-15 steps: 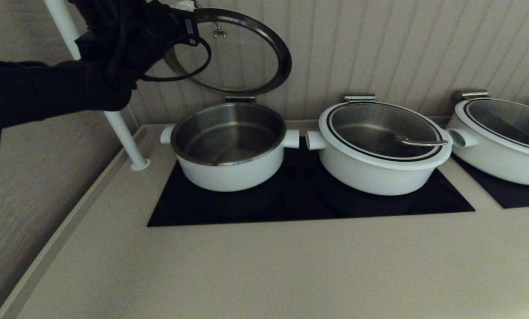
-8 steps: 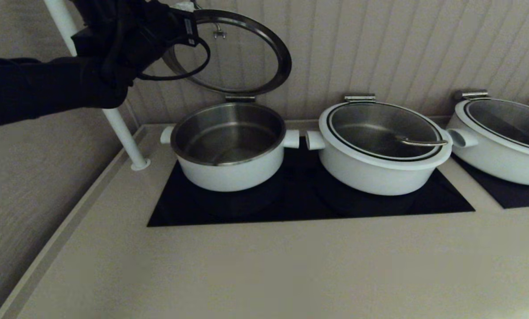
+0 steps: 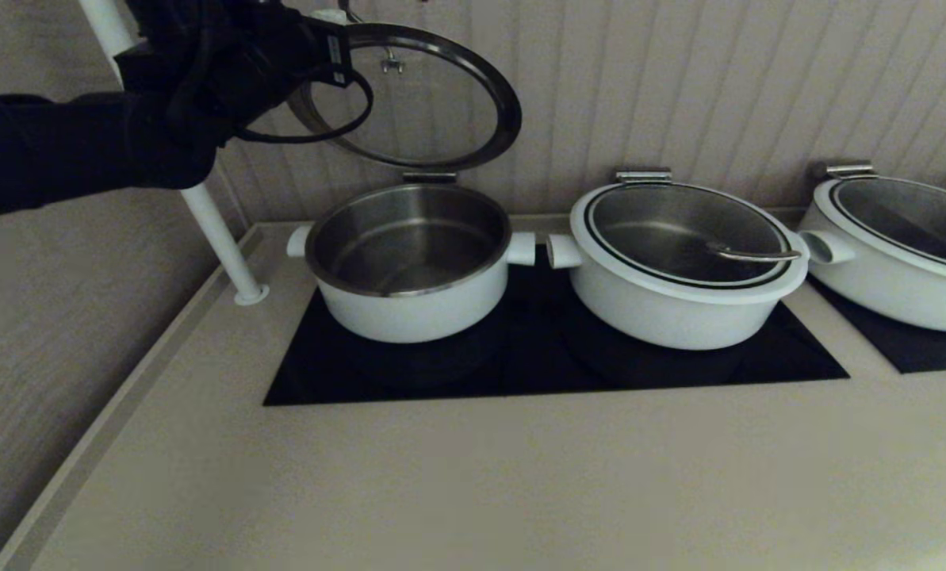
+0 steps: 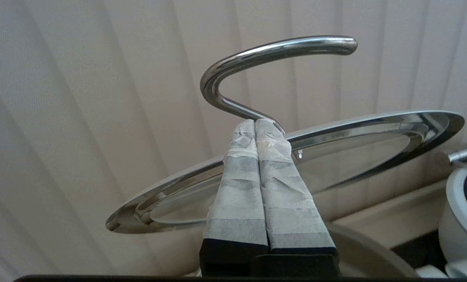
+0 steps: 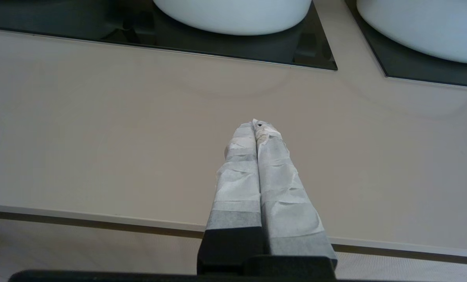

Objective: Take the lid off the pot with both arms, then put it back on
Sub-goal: Close the pot lid

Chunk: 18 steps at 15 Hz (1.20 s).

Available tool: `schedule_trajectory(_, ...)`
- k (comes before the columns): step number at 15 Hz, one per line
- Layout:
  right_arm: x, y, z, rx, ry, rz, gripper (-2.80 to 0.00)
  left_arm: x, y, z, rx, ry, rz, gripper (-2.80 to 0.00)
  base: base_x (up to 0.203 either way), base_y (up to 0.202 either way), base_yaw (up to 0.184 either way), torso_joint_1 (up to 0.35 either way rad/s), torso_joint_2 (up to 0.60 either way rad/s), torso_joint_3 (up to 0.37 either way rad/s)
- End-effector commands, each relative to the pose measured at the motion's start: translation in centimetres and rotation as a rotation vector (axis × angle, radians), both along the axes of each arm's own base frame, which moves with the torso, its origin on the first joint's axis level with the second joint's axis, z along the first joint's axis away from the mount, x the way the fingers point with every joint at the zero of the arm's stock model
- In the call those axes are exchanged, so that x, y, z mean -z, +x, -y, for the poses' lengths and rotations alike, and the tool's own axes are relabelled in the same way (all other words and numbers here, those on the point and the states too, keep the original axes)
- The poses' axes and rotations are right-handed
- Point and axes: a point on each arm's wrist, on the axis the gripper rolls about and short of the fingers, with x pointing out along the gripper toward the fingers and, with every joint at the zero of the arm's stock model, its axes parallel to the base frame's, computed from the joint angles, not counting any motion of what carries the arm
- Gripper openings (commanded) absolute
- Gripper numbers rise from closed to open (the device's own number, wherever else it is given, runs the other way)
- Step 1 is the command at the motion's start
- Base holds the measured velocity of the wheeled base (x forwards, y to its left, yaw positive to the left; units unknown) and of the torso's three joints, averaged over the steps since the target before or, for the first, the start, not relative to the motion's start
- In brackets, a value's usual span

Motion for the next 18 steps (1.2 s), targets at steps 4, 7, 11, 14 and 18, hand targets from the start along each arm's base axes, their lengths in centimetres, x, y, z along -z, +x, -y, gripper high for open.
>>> schedule_trajectory(4,0.0,0.0,0.0,0.0,0.0,0.001,-2.8,0.2,-1.0,-0.2,0.0,0.01,-0.024,-2.8,0.0,0.0,0.0,0.0,0.0,0.0)
schedule_trajectory(7,0.0,0.0,0.0,-0.001,-0.001,-0.001,-2.8,0.6,-1.4,-0.3,0.0,0.017,-0.047,-2.8,0.0,0.0,0.0,0.0,0.0,0.0)
schedule_trajectory(11,0.0,0.0,0.0,-0.001,-0.001,-0.001,-2.8,0.9,-2.2,-0.4,0.0,0.031,-0.066,-2.8,0.0,0.0,0.0,0.0,0.0,0.0)
schedule_trajectory(14,0.0,0.0,0.0,-0.001,-0.001,0.001,-2.8,1.0,-2.7,-0.6,-0.001,0.036,-0.078,-2.8,0.0,0.0,0.0,0.0,0.0,0.0)
schedule_trajectory(18,0.0,0.0,0.0,-0.001,-0.001,0.0,-2.8,1.3,-3.5,-0.7,0.001,0.041,-0.097,-2.8,0.0,0.0,0.0,0.0,0.0,0.0)
